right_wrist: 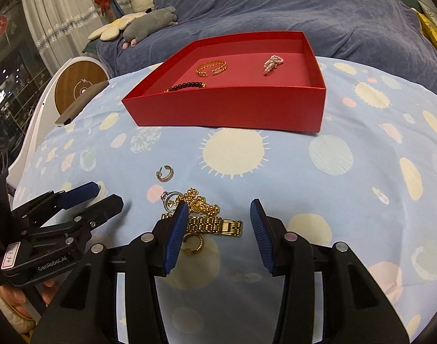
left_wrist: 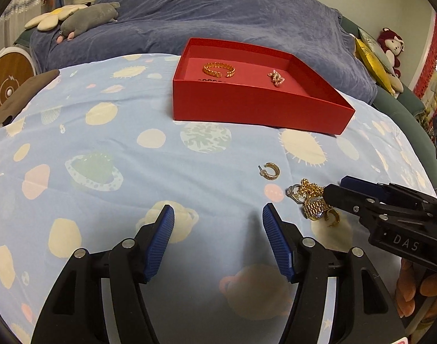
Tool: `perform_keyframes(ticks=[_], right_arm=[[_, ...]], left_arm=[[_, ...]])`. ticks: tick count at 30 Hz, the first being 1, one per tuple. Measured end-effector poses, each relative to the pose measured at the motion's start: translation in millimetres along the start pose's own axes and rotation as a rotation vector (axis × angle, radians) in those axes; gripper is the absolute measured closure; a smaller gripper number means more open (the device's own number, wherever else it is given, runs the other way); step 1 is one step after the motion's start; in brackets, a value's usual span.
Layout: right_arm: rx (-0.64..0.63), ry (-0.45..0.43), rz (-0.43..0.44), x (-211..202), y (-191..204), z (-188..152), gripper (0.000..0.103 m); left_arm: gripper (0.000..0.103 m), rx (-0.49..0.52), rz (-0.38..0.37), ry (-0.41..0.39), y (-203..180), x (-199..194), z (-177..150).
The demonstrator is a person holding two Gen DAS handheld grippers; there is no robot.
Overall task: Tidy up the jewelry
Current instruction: 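Move the right tool to the gold link watch and grasp its band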
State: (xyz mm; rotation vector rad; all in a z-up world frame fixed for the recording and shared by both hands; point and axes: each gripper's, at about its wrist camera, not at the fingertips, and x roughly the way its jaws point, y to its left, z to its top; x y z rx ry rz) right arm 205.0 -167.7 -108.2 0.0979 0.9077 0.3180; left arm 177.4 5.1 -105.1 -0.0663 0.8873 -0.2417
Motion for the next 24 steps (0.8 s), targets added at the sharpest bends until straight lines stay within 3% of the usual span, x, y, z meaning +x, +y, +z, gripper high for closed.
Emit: perform_keyframes(ticks=[11,17,24], right_arm=[[-0.068,0.043,0.025,-29,16,-40,0.061],[-0.043,-0.021,0.006,-26,9,-16,0.061],[-0.045,0.021,0.050,-2,13,-8,0.061]], left_arm=[[0.036,0.011,0.006,0.004,-2,-1,-2],[0.034,0.025,0.017,0.009,-6,0,-3],[0.032,0.030,0.016,0.011,-8,0,-3]])
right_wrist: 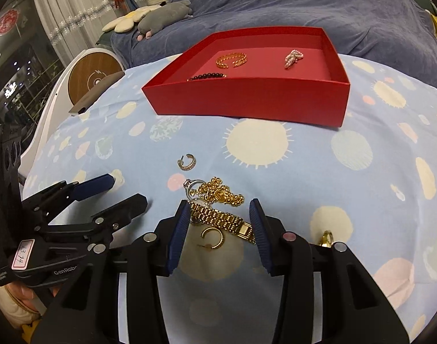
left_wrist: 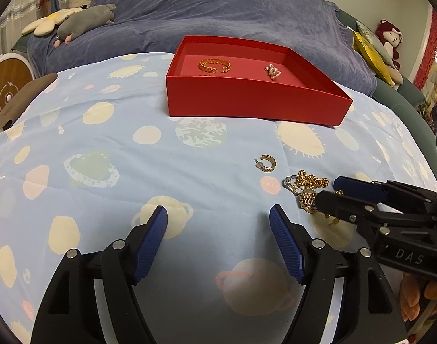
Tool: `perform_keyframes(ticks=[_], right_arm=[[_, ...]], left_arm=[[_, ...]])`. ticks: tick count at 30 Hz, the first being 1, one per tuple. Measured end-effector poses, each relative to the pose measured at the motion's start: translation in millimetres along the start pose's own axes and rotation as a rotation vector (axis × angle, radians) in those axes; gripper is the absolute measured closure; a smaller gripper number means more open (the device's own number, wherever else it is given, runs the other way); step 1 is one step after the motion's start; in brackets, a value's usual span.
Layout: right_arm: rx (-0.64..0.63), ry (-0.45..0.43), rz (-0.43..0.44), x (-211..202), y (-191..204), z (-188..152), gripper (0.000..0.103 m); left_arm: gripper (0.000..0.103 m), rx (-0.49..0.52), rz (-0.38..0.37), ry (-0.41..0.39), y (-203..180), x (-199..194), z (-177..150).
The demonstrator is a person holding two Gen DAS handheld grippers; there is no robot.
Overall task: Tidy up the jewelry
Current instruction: 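Move the right tool to the gold link watch and grasp its band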
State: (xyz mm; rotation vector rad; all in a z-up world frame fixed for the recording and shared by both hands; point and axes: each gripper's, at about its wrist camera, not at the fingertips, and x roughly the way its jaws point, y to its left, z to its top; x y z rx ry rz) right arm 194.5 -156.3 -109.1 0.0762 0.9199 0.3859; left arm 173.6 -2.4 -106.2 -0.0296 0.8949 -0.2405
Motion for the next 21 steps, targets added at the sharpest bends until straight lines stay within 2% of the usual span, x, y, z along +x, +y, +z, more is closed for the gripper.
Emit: perform_keyframes(ticks=[5,10,15,17,21], right_arm=[[-0.051,0.013,-0.008,-8,13,-14,0.061],[-0.070,0.006,-0.031,-1,18,-8,0.062],[-0.112,-0.007,-0.074,5,22,-4,0.073],[-0.124,-0.007,-0.081,4,23,-5,0.082],[-0.088,-0.020,-0.069,-1,18,-8,0.083]], left_arm=[[0.032,-0.003,-0.003,-0.001,0,0,-1],[0.032,-0.016,0.015,-0.002,2,0,0],[0.032,-0.060,-0.006,-0.016,12,-4,-1],[0.032,-0.058,-0.002,-0.015,11,-4,-1],[0.032,-0.057,-0.001,-0.015,11,-5,-2]])
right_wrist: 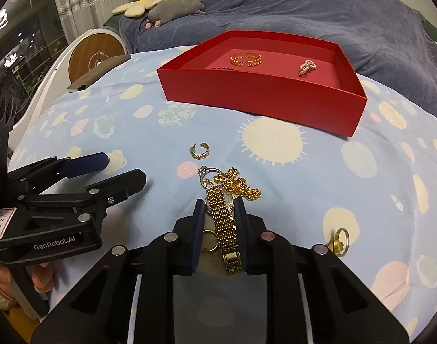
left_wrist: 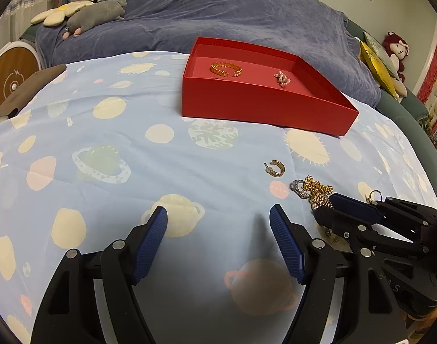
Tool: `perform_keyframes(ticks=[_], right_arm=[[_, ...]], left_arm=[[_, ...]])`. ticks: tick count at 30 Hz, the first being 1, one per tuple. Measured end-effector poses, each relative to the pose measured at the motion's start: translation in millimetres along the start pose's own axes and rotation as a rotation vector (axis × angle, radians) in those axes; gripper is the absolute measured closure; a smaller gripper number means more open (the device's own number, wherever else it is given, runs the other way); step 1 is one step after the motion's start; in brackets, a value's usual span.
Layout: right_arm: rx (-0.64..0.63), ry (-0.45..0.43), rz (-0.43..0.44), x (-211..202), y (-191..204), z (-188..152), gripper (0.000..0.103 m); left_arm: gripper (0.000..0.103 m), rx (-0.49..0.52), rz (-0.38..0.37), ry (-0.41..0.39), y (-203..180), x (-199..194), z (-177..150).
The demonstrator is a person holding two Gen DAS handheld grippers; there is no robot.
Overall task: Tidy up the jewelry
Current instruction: 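Move the right tool to the gold link watch and grasp its band, then lift the watch with the right tool while the left tool grasps a small gold earring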
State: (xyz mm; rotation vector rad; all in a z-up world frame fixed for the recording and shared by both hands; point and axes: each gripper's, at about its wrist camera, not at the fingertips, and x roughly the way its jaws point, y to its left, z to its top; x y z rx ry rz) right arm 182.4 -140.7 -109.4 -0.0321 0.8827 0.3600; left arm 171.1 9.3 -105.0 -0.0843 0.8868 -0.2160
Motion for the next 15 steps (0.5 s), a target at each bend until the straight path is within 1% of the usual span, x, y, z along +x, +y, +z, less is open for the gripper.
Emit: perform_keyframes(ticks=[2,7,12,15], right_arm=[[0.030,-0.019,0.004,-7,-4,-2,0.092],[0.082,-0.057,0.008,-28,-14,-6,0.092],[0.099,-0.057,0.002,-32,-19,-9,0.092],[0.127,-0.073,0.012,-37,-22,-11,0.092]], left_arm=[[0.032,0.001,-0.001,0.001,-1,0,0],[0.032,0.029,-0.001,0.008,-6,1,0],[0.032,0.040,-0.002,0.011,-11,1,-2],[0.032,0.041,-0.007,0.011,-10,0,-2]])
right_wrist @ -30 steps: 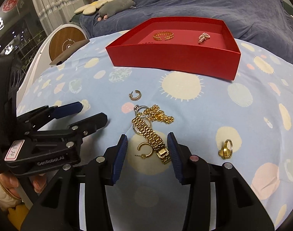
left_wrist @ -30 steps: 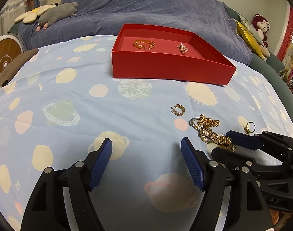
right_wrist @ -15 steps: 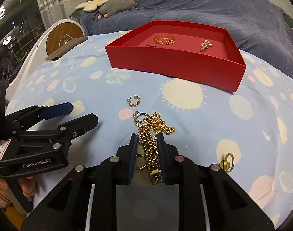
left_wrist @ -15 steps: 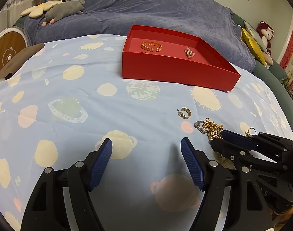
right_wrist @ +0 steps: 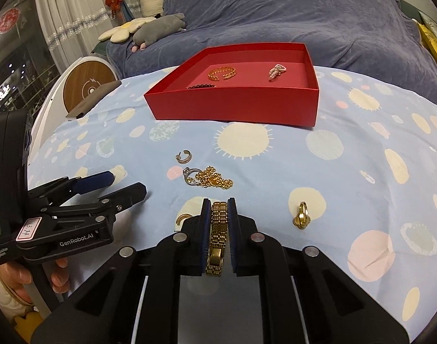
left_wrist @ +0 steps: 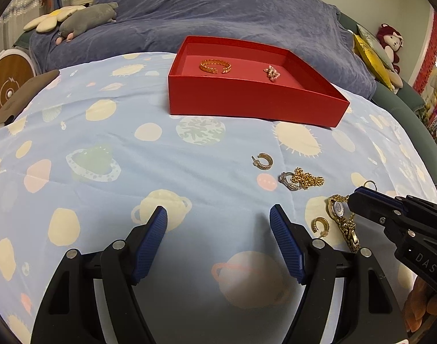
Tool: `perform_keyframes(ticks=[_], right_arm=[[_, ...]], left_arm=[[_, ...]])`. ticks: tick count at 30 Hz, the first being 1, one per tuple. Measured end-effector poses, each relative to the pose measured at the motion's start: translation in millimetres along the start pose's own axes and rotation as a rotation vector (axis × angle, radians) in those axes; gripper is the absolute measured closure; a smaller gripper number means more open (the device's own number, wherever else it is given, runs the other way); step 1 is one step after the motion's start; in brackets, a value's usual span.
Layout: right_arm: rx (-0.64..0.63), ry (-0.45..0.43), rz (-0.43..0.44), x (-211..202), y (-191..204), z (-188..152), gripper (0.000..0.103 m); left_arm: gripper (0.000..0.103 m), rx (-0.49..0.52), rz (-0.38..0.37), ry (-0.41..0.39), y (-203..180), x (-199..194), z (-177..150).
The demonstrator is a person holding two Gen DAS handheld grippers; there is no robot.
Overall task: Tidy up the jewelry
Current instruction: 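Lift the watch with the right tool while the left tool grasps a small gold earring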
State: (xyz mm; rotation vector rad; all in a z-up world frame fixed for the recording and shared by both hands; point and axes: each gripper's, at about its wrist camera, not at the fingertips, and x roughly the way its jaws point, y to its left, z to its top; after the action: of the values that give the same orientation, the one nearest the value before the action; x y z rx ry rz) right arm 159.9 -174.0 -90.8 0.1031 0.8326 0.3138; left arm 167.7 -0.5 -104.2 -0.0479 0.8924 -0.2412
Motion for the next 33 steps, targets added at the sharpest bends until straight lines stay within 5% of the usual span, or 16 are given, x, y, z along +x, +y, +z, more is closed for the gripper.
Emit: perform_keyframes(ticks=[23,28,33], right_arm=[[0.142,-0.087,-0.024,-59,-31,-18,0.092],[0.165,-0.086,-0.017,-61,-36,-24,0.092],[0.177,-0.082,-0.007,-60,-40,-25,0.092]], left_arm=[[0.032,0.156,-0.113,0.003,-59,5,17],[0.045,0.220,-0.126,-0.001,-78,20,25],[0.073,0.262,-0.127,0.025,-87,38,26]])
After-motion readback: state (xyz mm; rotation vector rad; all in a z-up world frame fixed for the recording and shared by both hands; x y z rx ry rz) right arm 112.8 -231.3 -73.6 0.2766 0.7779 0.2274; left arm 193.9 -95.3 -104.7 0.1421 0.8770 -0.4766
